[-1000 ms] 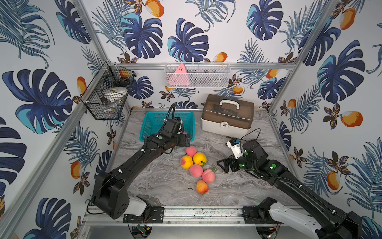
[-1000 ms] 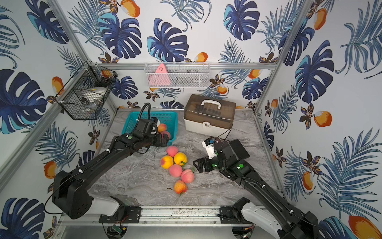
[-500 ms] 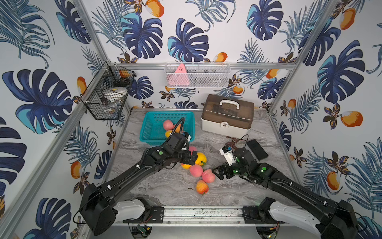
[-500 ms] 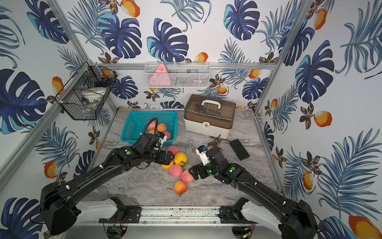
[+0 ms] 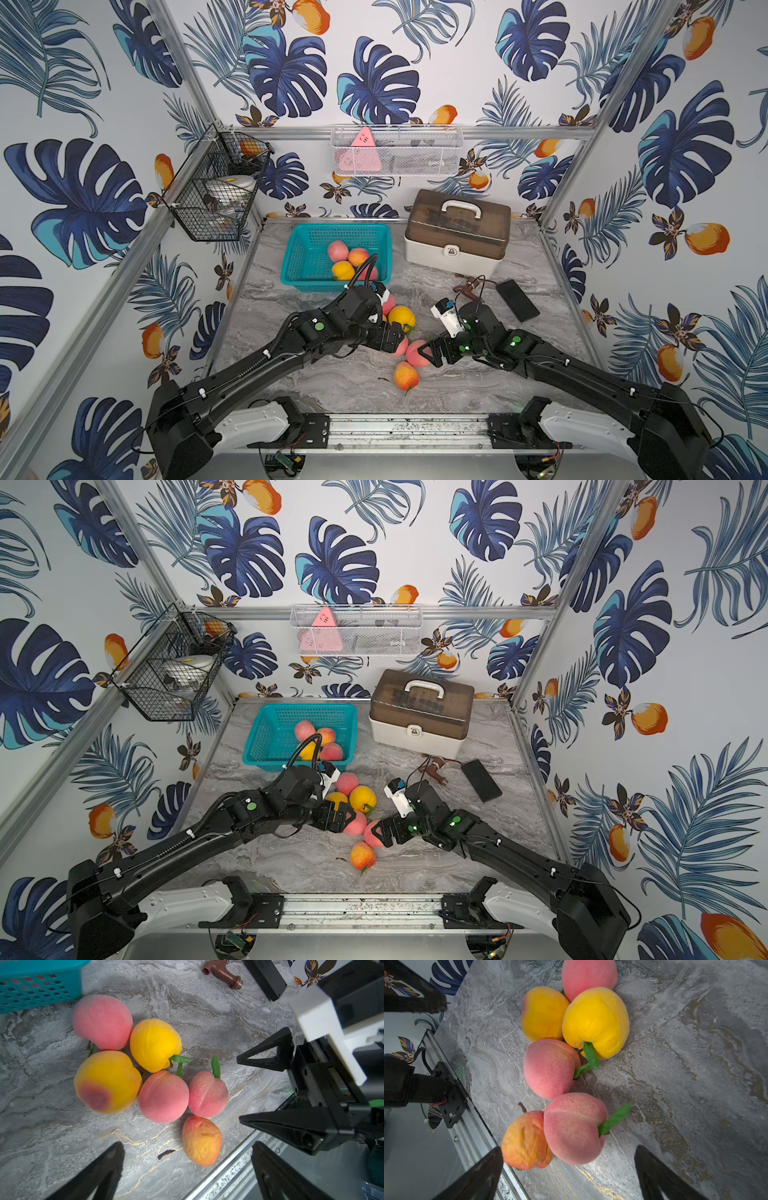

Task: Put the peaches into the basket
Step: Pick up the peach from the center of the board.

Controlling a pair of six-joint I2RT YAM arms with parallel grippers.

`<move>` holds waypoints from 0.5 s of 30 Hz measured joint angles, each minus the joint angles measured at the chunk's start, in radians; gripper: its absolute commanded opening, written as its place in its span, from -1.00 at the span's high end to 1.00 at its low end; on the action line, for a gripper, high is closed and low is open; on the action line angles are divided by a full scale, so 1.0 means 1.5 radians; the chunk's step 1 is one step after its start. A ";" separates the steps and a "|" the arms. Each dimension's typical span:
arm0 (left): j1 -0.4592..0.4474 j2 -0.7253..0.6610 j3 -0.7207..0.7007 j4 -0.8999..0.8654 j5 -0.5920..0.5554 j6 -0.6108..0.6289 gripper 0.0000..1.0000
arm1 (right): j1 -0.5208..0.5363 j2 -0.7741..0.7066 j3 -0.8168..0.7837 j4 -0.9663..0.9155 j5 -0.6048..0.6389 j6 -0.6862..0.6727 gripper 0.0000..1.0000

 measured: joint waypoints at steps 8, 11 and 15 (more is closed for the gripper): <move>-0.079 -0.001 -0.057 0.014 0.014 -0.045 -0.98 | 0.003 -0.021 -0.027 0.012 -0.003 0.013 -1.00; -0.110 0.003 -0.068 0.020 0.013 -0.062 -0.98 | 0.005 -0.036 -0.045 0.014 -0.002 0.026 -1.00; -0.146 0.024 -0.075 0.038 0.005 -0.079 -0.98 | 0.011 -0.057 -0.066 0.023 -0.004 0.041 -1.00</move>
